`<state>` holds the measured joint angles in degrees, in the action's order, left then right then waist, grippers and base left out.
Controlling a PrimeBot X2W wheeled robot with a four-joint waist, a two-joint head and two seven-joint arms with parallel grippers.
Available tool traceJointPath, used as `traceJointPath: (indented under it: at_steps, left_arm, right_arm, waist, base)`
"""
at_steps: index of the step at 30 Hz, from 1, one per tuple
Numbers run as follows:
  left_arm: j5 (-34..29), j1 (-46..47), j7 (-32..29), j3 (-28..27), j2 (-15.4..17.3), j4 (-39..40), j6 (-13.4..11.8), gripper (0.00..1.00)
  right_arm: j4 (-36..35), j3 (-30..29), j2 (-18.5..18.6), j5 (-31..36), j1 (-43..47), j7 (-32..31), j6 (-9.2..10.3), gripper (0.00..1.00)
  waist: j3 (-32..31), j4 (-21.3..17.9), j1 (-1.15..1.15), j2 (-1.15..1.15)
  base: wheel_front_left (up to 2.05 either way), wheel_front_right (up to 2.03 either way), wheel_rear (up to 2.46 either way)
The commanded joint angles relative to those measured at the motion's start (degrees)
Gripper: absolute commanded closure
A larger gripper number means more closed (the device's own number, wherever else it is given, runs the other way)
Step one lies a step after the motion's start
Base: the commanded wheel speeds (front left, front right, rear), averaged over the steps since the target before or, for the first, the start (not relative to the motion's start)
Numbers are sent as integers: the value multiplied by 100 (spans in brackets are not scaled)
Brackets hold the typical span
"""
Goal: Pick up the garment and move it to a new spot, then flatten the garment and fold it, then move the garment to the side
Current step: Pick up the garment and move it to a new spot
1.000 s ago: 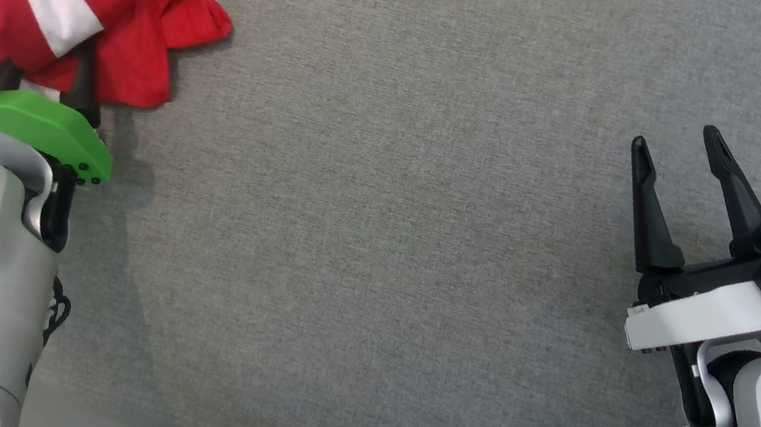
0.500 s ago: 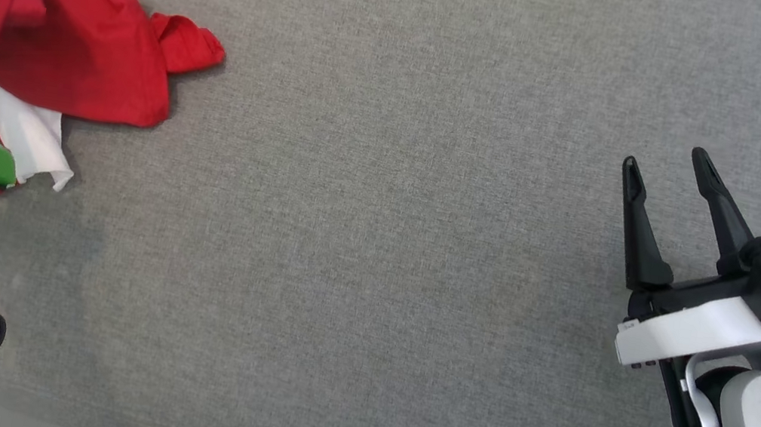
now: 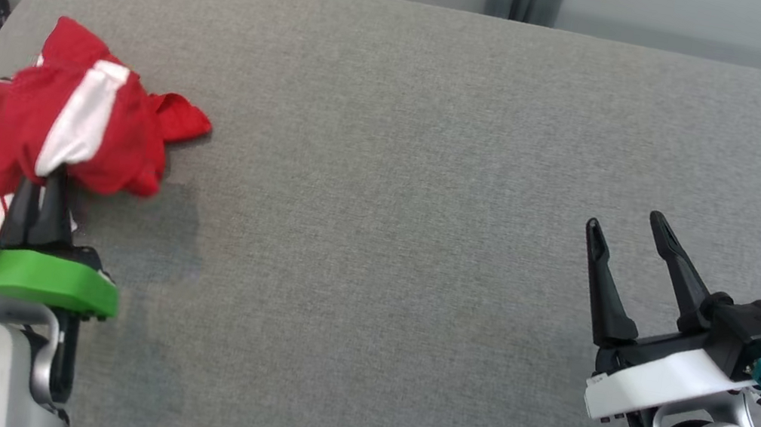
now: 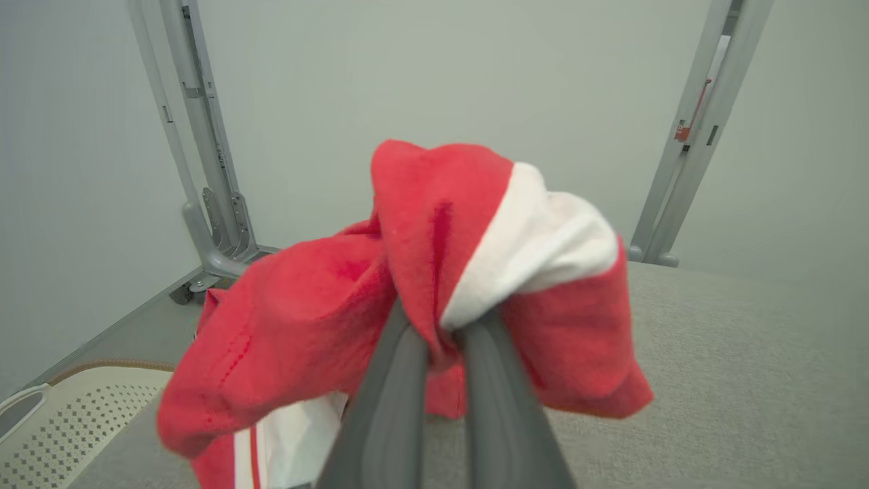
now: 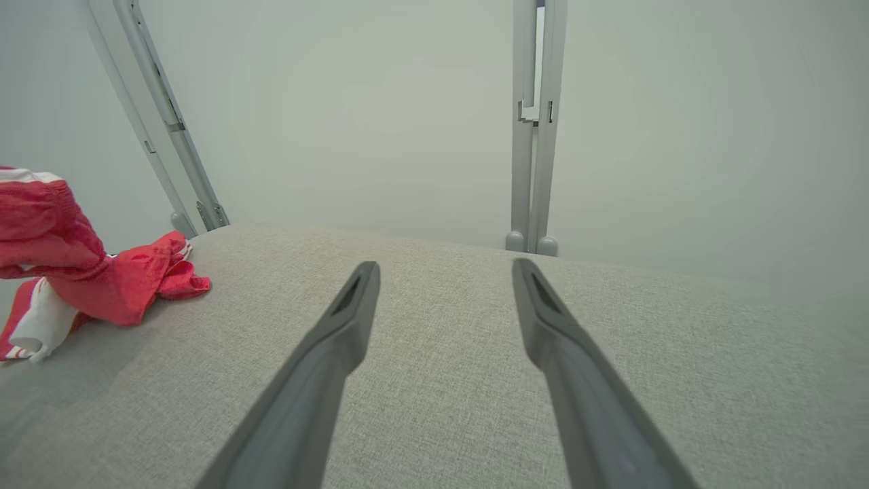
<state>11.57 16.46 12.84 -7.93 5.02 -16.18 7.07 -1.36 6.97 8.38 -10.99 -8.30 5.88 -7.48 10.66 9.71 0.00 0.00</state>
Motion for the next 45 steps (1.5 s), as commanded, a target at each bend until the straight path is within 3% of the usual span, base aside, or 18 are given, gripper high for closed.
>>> traceJointPath:
  at_steps: [1,7,16,24,25,26,34,45]
  left_arm:
    - [52,-114,-60,136,-36,117,21,100]
    - [116,2,-339,1091,-158,285,43,100]
    - [299,921,-583,3115,-189,-214,52,100]
    - [883,1292,-582,4423,-161,-868,43,100]
    - [930,1318,-512,4450,-135,-908,43,66]
    - [974,1325,-434,4503,-113,-933,43,0]
    - [1159,1192,-42,4496,196,-692,-41,0]
    - [1328,383,238,3097,794,124,-1169,0]
  right_arm:
    - [-42,24,-17,-37,77,24,-2,0]
    - [-96,103,-83,-66,44,47,-3,0]
    - [45,68,-225,-127,-66,244,-3,0]
    - [291,73,-339,-140,-160,471,-3,0]
    - [316,73,-350,-128,-160,491,-3,0]
    - [346,82,-368,-123,-164,511,-3,0]
    - [442,80,-305,-46,-87,519,-3,0]
    - [233,-155,-219,6,162,321,-3,0]
  waist:
    - [-204,-452,0,0]
    - [-45,-1112,0,0]
    - [404,-2229,0,0]
    - [629,-2656,0,0]
    - [624,-2654,0,0]
    - [602,-2629,0,0]
    - [247,-2131,0,0]
    - [-107,-1392,0,0]
  base:
    - [0,0,0]
    - [0,0,0]
    - [0,0,0]
    - [0,0,0]
    - [0,0,0]
    - [0,0,0]
    - [0,0,0]
    - [0,0,0]
